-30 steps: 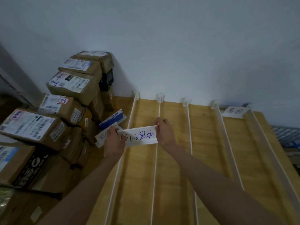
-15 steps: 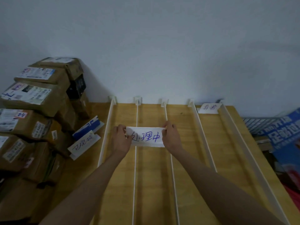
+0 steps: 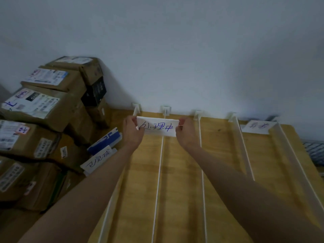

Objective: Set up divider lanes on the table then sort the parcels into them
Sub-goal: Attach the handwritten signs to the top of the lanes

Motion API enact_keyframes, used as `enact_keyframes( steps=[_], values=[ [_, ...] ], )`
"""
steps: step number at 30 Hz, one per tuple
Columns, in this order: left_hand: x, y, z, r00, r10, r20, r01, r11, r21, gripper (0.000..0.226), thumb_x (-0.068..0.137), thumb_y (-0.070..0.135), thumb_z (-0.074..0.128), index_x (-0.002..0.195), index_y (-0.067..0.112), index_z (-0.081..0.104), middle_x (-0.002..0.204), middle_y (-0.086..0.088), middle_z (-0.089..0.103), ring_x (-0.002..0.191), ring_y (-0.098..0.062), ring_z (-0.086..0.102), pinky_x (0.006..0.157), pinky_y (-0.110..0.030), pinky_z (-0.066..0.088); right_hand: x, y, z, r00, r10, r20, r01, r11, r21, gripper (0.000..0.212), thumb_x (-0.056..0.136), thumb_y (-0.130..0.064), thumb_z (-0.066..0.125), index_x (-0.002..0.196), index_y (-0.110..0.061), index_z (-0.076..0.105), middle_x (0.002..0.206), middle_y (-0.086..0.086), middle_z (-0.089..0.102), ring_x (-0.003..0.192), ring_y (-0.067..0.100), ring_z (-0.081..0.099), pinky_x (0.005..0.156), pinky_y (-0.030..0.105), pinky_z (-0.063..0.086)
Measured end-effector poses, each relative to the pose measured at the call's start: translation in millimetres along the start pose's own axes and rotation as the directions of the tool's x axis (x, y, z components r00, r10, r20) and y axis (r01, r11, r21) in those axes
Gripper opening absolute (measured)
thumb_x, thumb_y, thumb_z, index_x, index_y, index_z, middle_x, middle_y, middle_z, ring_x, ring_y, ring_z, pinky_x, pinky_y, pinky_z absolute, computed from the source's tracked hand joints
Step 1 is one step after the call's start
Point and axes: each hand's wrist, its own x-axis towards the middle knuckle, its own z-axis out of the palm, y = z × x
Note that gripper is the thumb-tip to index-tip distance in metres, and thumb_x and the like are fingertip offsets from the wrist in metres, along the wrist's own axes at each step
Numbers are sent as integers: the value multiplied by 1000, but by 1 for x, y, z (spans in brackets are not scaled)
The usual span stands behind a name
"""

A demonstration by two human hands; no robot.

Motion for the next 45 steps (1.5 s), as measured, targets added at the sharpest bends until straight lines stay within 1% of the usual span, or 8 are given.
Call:
enact_keyframes(
  steps=[7, 12, 18, 26, 30, 35, 39, 45],
  values=[
    [67, -26, -2, 997, 71, -14, -72, 997, -17, 37, 86, -5, 63, 119, 6, 51, 117, -2, 44, 103, -12, 47, 88, -19, 44, 51, 1, 52, 1000, 10, 15, -11, 995, 96, 39, 83, 14, 42, 120, 2, 52, 115, 20, 61, 108, 31, 59, 91, 32, 48],
    [98, -53, 8, 996, 91, -5, -91, 994, -63, 44, 81, -7, 64, 120, 8, 52, 121, -5, 46, 110, -18, 52, 93, -25, 48, 75, 7, 80, 999, 33, 24, -36, 989, 141, 43, 82, 20, 38, 122, 7, 49, 119, 23, 59, 105, 27, 58, 73, 5, 43],
    [118, -70, 18, 995, 100, 23, -97, 992, -81, 52, 80, -9, 62, 128, 10, 50, 128, -4, 43, 113, -16, 51, 91, -19, 46, 91, 19, 104, 995, 79, 62, -89, 981, 172, 51, 80, 20, 35, 126, 3, 48, 121, 19, 59, 113, 30, 59, 81, 18, 45],
    [123, -82, 43, 992, 113, 62, -108, 991, -82, 55, 80, -8, 64, 130, 12, 50, 129, -4, 44, 112, -13, 52, 90, -22, 49, 98, 34, 96, 991, 102, 91, -114, 983, 141, 50, 84, 21, 34, 130, 5, 45, 125, 20, 57, 106, 22, 57, 68, 2, 44],
    [126, -82, 52, 991, 99, 92, -92, 993, -77, 57, 81, -8, 64, 133, 10, 48, 132, -6, 42, 113, -15, 51, 86, -13, 42, 104, 38, 93, 989, 109, 104, -122, 984, 130, 52, 85, 19, 36, 133, 1, 45, 127, 17, 55, 113, 26, 57, 84, 19, 47],
    [134, -81, 65, 991, 45, 125, -35, 996, -82, 57, 81, -6, 65, 133, 9, 47, 132, -7, 42, 112, -15, 49, 94, -20, 43, 109, 41, 91, 981, 128, 145, -144, 984, 107, 53, 89, 18, 36, 138, 1, 41, 127, 11, 52, 110, 14, 52, 74, 8, 46],
    [137, -83, 76, 984, 11, 176, -2, 999, -47, 57, 82, -4, 67, 133, 10, 44, 133, -7, 45, 115, -16, 48, 94, -24, 46, 117, 45, 93, 978, 148, 147, -161, 984, 75, 55, 88, 16, 38, 141, -1, 41, 135, 14, 52, 127, 23, 50, 100, 32, 46],
    [137, -83, 84, 967, -56, 247, 55, 998, 11, 67, 89, 0, 63, 146, 8, 29, 138, -11, 49, 127, -27, 48, 98, -33, 46, 129, 52, 106, 966, 146, 213, -134, 989, -70, 52, 82, 10, 44, 131, -5, 51, 129, 19, 49, 122, 33, 51, 102, 43, 47]
  ],
)
